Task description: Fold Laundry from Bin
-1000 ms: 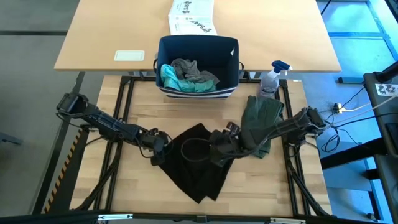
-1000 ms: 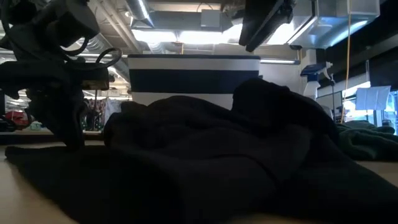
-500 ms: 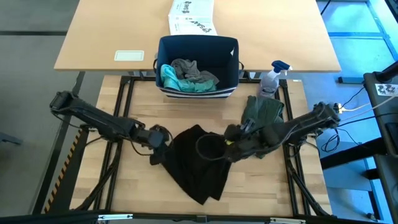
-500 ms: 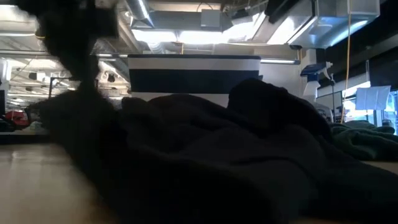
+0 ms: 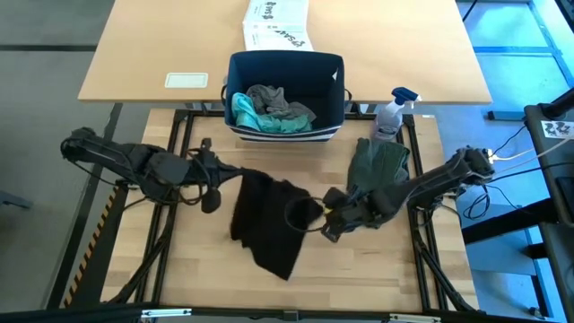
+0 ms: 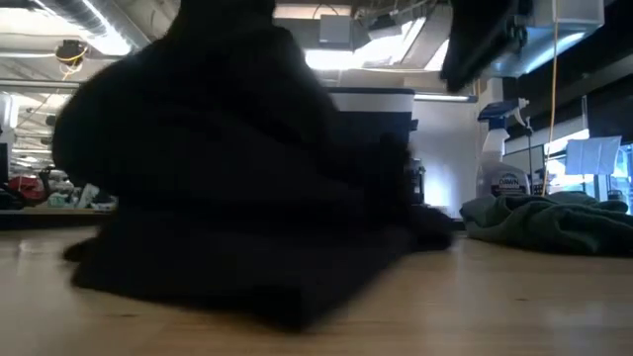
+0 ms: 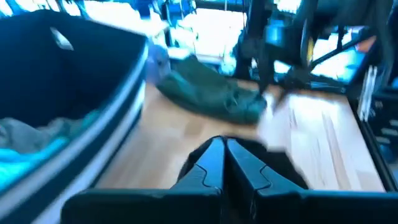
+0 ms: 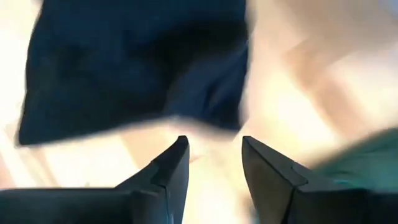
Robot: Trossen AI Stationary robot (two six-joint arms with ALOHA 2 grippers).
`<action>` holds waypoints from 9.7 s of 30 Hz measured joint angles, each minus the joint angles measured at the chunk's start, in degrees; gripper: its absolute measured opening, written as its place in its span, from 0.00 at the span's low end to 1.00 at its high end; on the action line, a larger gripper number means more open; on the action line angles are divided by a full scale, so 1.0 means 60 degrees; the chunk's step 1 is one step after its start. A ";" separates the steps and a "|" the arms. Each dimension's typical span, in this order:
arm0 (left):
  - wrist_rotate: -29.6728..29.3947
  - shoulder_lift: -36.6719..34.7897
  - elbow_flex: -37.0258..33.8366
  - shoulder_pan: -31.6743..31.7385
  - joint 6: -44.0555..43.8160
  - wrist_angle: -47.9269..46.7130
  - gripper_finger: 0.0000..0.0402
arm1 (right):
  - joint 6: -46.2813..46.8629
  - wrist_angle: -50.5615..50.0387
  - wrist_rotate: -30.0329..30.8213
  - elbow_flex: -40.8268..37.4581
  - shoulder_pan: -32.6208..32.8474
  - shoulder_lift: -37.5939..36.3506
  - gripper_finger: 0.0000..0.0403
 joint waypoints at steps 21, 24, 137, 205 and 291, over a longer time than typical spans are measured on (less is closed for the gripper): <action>0.0028 0.0579 0.0011 0.0193 0.0783 -0.0084 0.00 | -0.5032 1.0642 0.1492 -0.4078 -0.0731 0.2094 0.36; 0.0017 0.0607 0.0009 0.0197 0.0835 -0.0086 0.00 | -0.4933 1.1438 0.1430 -0.4060 -0.1039 0.2697 0.36; -0.2347 0.0853 0.3771 -0.2896 -0.1845 -0.0973 0.00 | -0.7808 0.2861 0.3414 0.1528 -0.0513 -0.3709 0.01; 0.0764 0.0362 0.5283 -0.2095 -0.1380 -0.1733 0.00 | -0.8870 0.1037 0.1772 0.5890 0.0186 -0.3037 0.01; -0.1019 0.2386 0.0257 -0.0107 -0.4458 -0.5961 0.00 | -0.1018 -0.0752 0.5139 -0.2317 -0.0678 -0.2001 0.01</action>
